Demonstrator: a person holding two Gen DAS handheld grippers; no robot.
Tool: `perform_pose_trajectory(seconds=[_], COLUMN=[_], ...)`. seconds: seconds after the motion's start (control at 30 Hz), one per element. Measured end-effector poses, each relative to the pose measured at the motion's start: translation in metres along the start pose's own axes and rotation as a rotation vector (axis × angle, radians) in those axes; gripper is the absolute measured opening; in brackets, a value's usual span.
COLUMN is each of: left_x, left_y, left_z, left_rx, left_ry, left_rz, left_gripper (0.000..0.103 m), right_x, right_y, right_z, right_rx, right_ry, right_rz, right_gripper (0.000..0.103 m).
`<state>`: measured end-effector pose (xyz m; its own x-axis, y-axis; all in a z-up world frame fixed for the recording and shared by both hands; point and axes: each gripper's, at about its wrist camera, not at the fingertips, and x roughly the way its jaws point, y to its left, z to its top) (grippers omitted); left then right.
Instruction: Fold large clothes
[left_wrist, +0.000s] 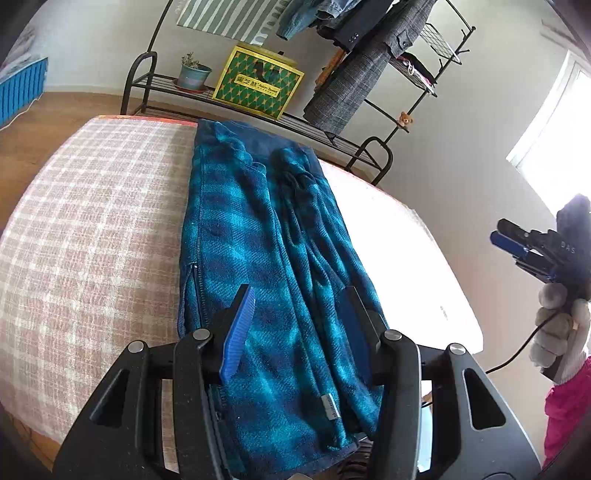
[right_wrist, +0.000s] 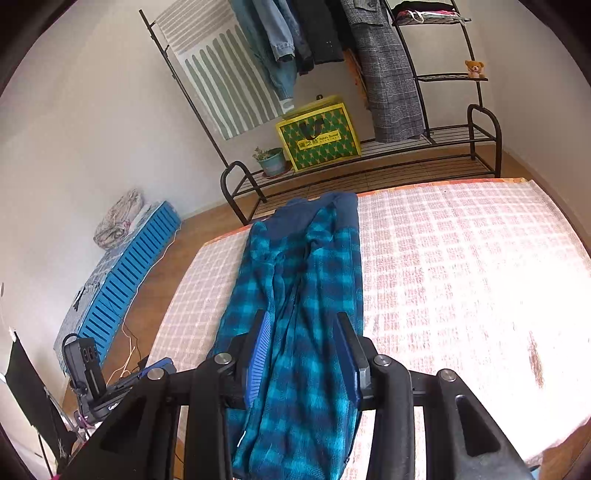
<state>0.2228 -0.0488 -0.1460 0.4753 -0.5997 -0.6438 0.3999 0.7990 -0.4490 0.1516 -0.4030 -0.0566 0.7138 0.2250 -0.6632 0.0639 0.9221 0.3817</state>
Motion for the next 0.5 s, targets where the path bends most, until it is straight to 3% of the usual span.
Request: perform_pose_trajectory(seconds=[0.17, 0.33, 0.5], left_x=[0.019, 0.020, 0.002], left_y=[0.014, 0.021, 0.040], left_z=[-0.016, -0.033, -0.045], left_rx=[-0.059, -0.063, -0.135], left_ry=[0.105, 0.133, 0.122], left_rz=[-0.090, -0.061, -0.029], left_gripper=[0.048, 0.048, 0.048], right_x=[-0.004, 0.019, 0.052], right_y=[0.008, 0.027, 0.040], right_z=[-0.042, -0.099, -0.144], right_rx=[0.004, -0.043, -0.089], right_ry=[0.048, 0.148, 0.200], right_rz=[0.002, 0.031, 0.061], right_gripper=[0.037, 0.035, 0.034])
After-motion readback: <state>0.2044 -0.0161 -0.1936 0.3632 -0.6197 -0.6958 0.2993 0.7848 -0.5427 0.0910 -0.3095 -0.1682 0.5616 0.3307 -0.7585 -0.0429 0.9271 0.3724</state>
